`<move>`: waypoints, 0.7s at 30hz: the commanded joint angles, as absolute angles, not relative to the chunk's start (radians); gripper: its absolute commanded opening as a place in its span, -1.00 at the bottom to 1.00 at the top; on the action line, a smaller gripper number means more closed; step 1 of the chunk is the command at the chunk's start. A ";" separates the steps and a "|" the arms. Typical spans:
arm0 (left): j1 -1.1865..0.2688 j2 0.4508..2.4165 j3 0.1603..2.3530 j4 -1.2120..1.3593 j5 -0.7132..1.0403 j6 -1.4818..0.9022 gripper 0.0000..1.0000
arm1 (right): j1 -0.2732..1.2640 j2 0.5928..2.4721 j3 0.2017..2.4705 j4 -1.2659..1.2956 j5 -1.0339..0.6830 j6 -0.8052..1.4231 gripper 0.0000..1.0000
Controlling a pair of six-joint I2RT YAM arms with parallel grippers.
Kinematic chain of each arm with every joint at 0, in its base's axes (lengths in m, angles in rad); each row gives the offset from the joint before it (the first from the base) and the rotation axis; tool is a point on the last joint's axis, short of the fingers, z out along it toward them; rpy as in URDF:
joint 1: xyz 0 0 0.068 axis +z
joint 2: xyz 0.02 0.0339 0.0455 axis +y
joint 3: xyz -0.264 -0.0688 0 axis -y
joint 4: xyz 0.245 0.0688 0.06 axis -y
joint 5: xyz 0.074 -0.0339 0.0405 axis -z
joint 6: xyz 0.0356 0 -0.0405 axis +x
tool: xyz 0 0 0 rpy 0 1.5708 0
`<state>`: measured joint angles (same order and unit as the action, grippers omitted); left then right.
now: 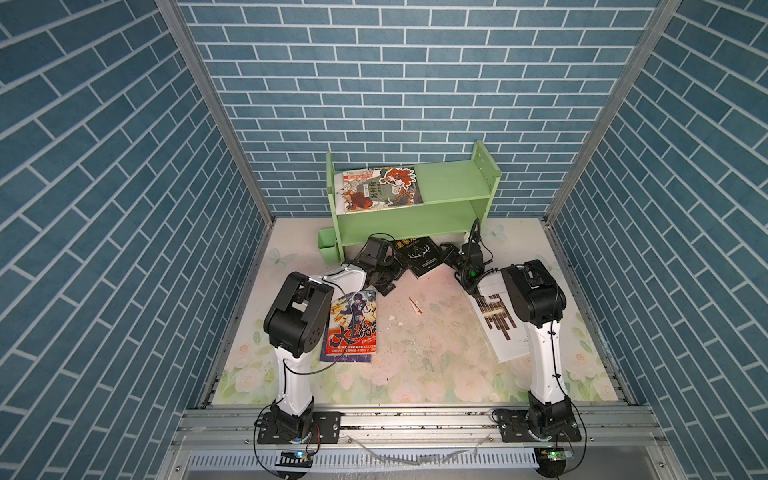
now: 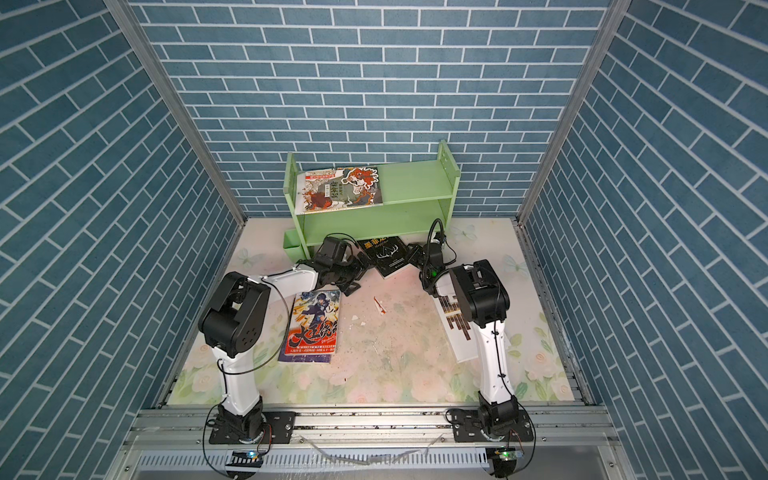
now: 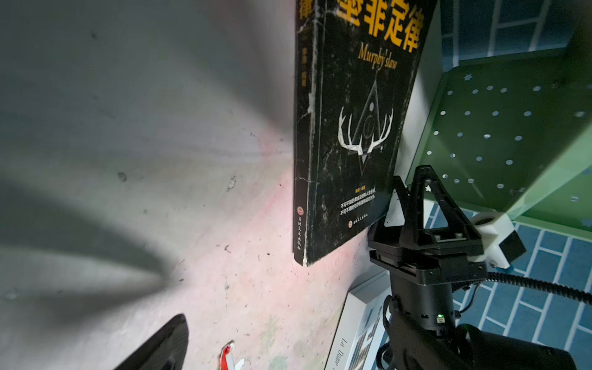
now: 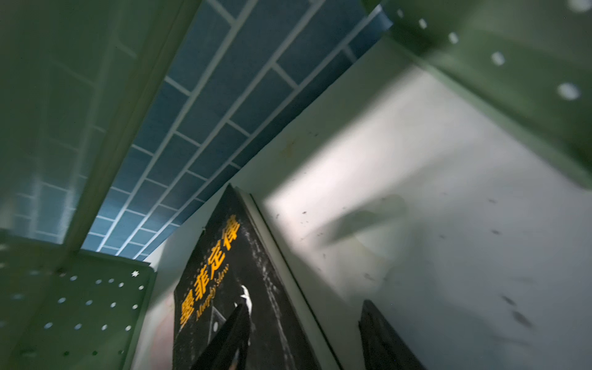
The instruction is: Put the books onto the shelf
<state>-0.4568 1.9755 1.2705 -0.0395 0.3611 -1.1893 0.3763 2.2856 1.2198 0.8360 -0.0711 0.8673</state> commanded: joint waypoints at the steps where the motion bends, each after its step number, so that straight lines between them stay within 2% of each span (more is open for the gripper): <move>1: -0.484 2.020 1.310 -0.096 0.280 -1.178 0.99 | 0.376 2.317 1.192 0.853 -0.147 0.918 0.12; 7: -0.542 2.113 1.382 0.066 0.257 -1.312 0.99 | 0.389 2.320 1.139 0.917 -0.224 1.015 0.10; 13: -0.571 2.179 1.472 0.018 0.174 -1.311 0.99 | 0.417 2.332 1.151 0.928 -0.260 1.052 0.08; 15: -0.575 2.160 1.479 -0.058 0.138 -1.279 0.99 | 0.419 2.328 1.147 0.928 -0.264 1.058 0.08; 19: -0.594 2.138 1.590 -0.411 0.006 -1.183 0.99 | 0.416 2.320 1.157 0.889 -0.274 1.052 0.08; 21: -0.602 2.135 1.632 -0.497 -0.044 -1.129 0.99 | 0.416 2.321 1.161 0.876 -0.275 1.054 0.08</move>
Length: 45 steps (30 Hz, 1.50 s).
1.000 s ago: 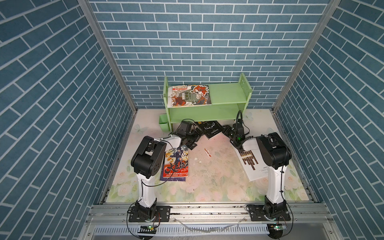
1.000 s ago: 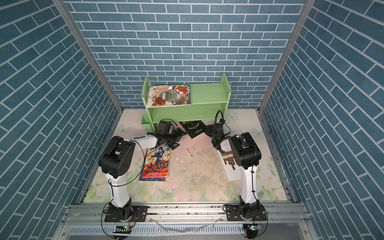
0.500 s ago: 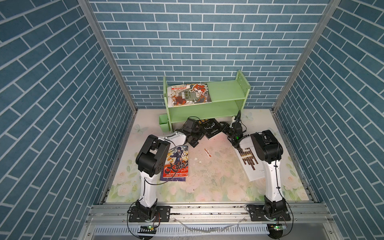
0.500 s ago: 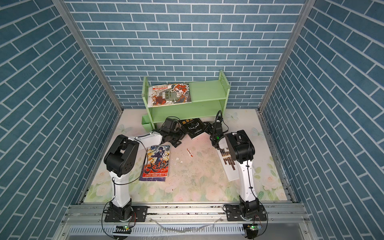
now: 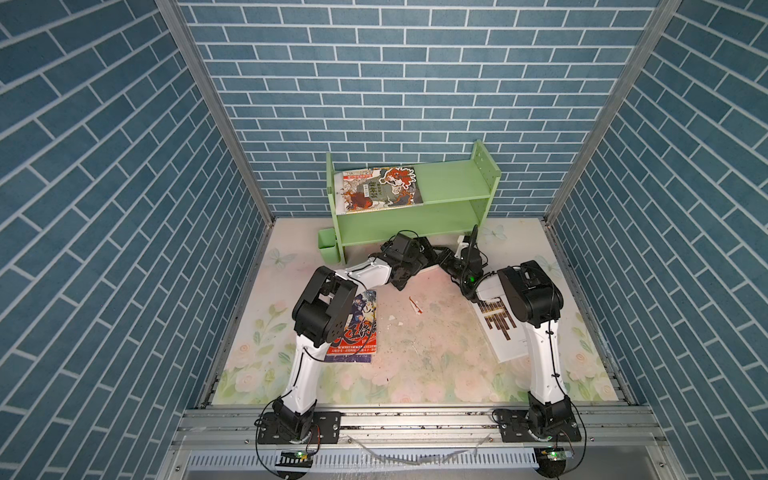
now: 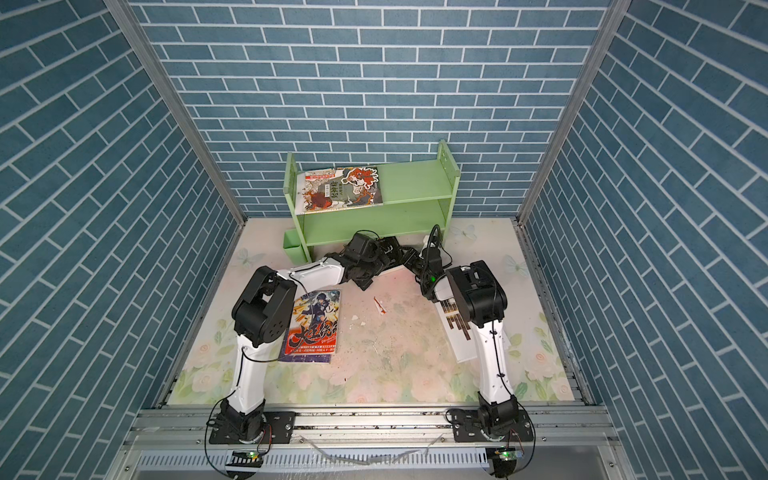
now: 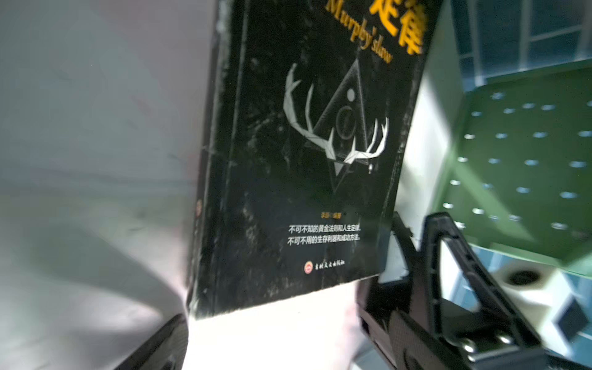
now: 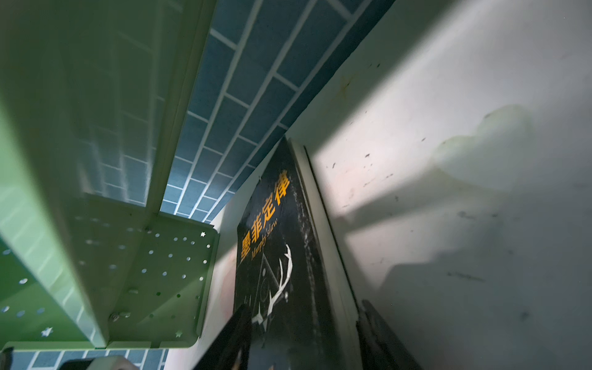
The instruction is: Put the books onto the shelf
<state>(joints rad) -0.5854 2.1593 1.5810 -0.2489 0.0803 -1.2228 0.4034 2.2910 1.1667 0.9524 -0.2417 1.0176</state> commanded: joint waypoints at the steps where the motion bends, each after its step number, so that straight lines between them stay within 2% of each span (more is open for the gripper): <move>1: -0.603 2.133 1.625 -0.464 -0.039 -1.093 0.99 | 0.415 2.322 1.164 0.870 -0.275 1.059 0.07; 3: -0.603 2.141 1.622 -0.385 -0.015 -1.023 0.99 | 0.416 2.330 1.169 0.868 -0.278 1.075 0.06; 7: -0.603 2.227 1.752 -0.474 0.005 -0.881 0.98 | 0.416 2.342 1.177 0.870 -0.290 1.106 0.03; 9: -0.605 2.236 1.743 -0.448 0.013 -0.853 0.98 | 0.416 2.340 1.178 0.855 -0.290 1.102 0.02; 21: -0.609 2.300 1.740 -0.453 0.052 -0.851 0.98 | 0.423 2.325 1.171 0.825 -0.311 1.121 -0.02; 29: -0.631 2.302 1.719 -0.370 0.174 -0.784 0.95 | 0.469 2.308 1.179 0.797 -0.346 1.130 -0.20; 31: -0.632 2.281 1.692 -0.341 0.197 -0.780 0.94 | 0.488 2.287 1.169 0.764 -0.345 1.125 -0.24; 37: -0.631 2.181 1.553 -0.210 0.273 -0.810 0.69 | 0.524 2.209 1.068 0.710 -0.314 1.120 -0.42; 40: -0.632 2.128 1.468 -0.163 0.287 -0.838 0.68 | 0.538 2.146 1.021 0.686 -0.307 1.105 -0.49; 45: -0.635 1.987 1.293 -0.148 0.302 -0.862 0.69 | 0.592 2.001 0.925 0.583 -0.266 1.079 -0.49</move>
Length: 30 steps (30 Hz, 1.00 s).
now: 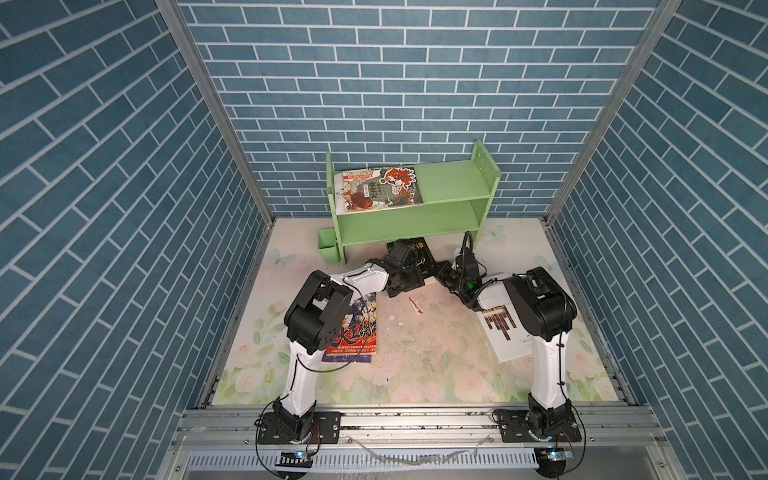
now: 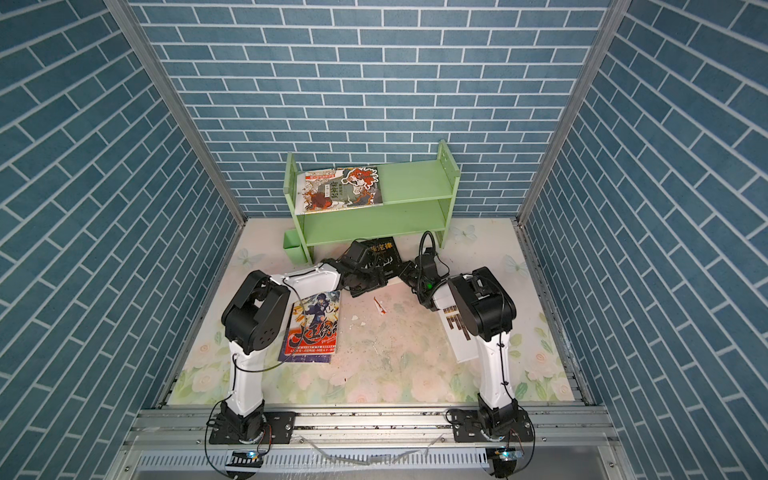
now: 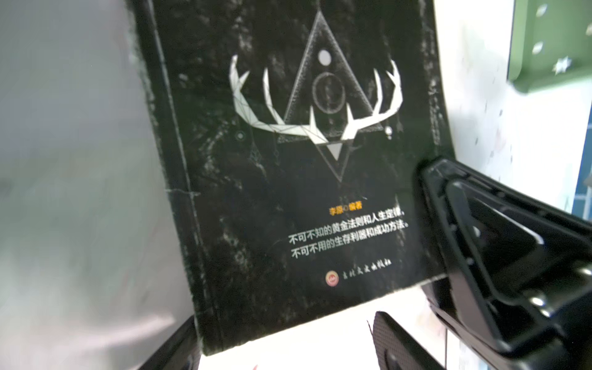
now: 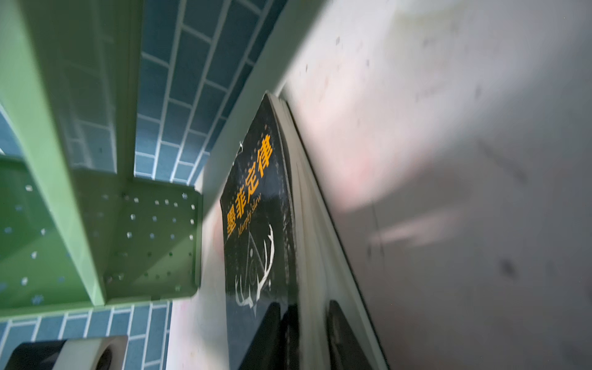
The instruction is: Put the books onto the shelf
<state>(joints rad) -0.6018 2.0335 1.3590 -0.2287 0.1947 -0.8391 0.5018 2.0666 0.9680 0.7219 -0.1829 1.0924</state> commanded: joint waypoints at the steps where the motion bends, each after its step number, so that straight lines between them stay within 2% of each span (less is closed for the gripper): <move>1: -0.637 1.949 1.253 -0.153 0.301 -0.867 0.71 | 0.606 1.968 0.913 0.546 -0.256 1.072 -0.49; 5: -0.641 1.792 1.127 -0.221 0.289 -0.867 0.74 | 0.675 1.854 0.867 0.397 -0.202 1.069 -0.51; 9: -0.642 1.599 1.034 -0.357 0.189 -0.845 0.84 | 0.731 1.714 0.820 0.227 -0.104 1.074 -0.49; 13: -0.640 1.451 1.020 -0.444 0.060 -0.827 0.92 | 0.733 1.547 0.812 -0.023 0.067 1.064 -0.31; 16: -0.640 1.393 1.019 -0.385 0.073 -0.799 0.96 | 0.728 1.404 0.853 -0.216 0.219 1.014 -0.13; 19: -0.640 1.413 1.028 -0.314 0.179 -0.787 0.96 | 0.701 1.312 0.907 -0.383 0.330 0.977 0.05; 21: -0.642 1.446 1.026 -0.250 0.270 -0.794 0.95 | 0.654 1.279 0.933 -0.469 0.348 0.968 0.10; 27: -0.683 1.606 1.107 -0.144 0.388 -0.854 0.93 | 0.433 1.185 0.945 -0.608 0.293 0.912 0.25; 30: -0.728 1.713 1.183 -0.071 0.416 -0.931 0.95 | 0.327 1.157 0.945 -0.640 0.273 0.855 0.46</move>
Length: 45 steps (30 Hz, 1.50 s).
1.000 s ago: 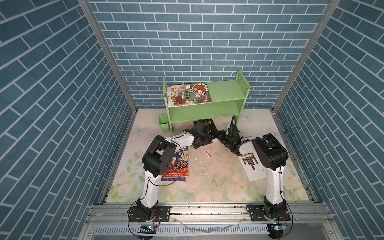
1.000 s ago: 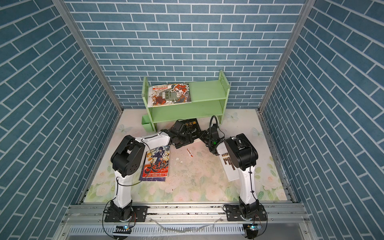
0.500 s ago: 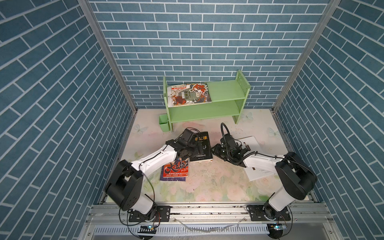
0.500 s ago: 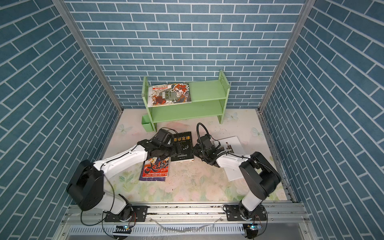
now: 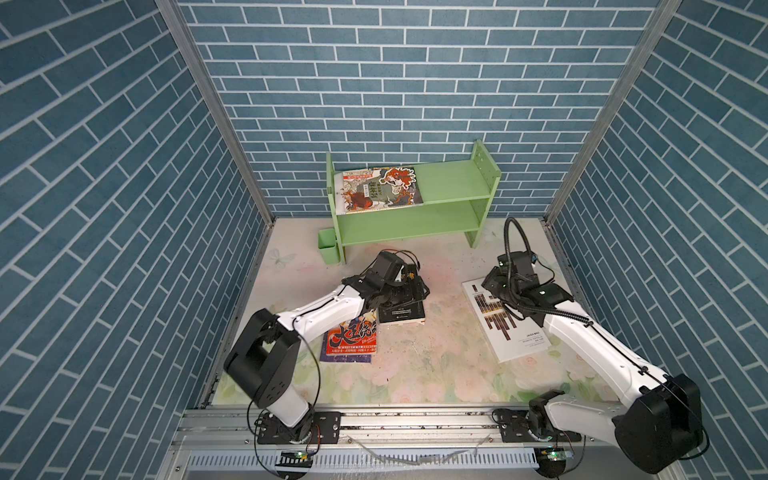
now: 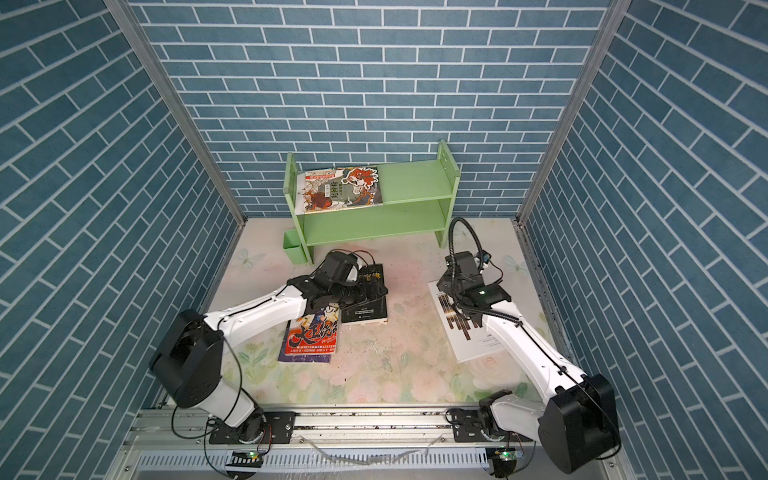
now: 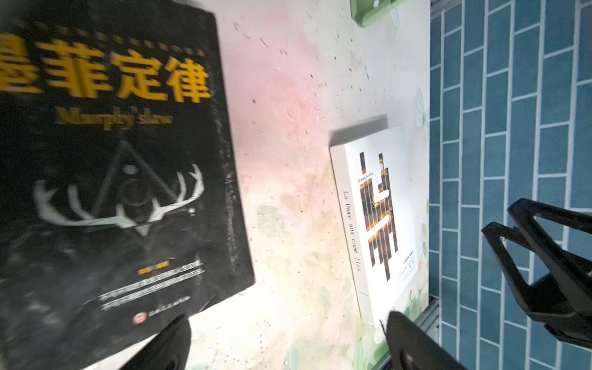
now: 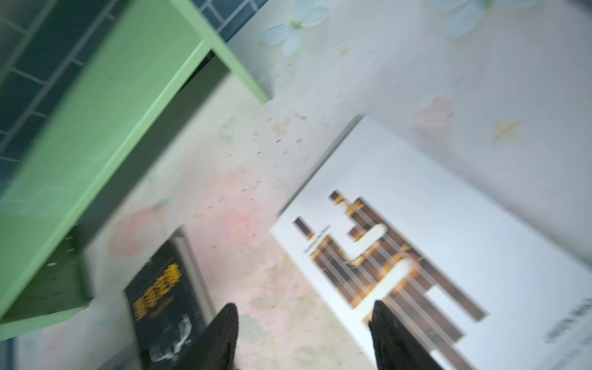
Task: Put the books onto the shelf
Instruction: 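Move both grippers to the edges of the white 'All along the River' book, then grip the white book's edges with both grippers and tilt it upright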
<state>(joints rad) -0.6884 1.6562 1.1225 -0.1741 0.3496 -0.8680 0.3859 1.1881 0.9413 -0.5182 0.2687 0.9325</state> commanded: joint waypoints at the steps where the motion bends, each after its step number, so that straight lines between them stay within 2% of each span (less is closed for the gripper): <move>1: -0.748 1.755 1.209 -0.035 0.422 -0.968 0.95 | 0.288 1.155 0.942 -0.647 0.256 0.840 0.62; 10: -0.927 2.092 1.472 0.049 0.356 -1.285 0.99 | -0.048 1.322 0.893 -0.578 -0.175 0.673 0.61; 17: -1.015 2.202 1.661 -0.176 0.221 -1.369 0.99 | -0.175 1.387 0.821 -0.489 -0.305 0.614 0.64; 22: -1.047 2.271 1.783 -0.357 0.176 -1.417 0.99 | -0.246 1.449 0.811 -0.462 -0.338 0.578 0.64; 30: -1.060 2.328 1.816 -0.362 0.169 -1.486 0.99 | -0.262 1.497 0.777 -0.401 -0.417 0.570 0.65; 37: -1.059 2.371 1.807 -0.228 0.246 -1.489 0.99 | -0.263 1.468 0.688 -0.371 -0.468 0.592 0.68; 45: -1.059 2.327 1.686 0.250 0.353 -1.450 0.98 | -0.261 1.457 0.615 -0.305 -0.538 0.640 0.62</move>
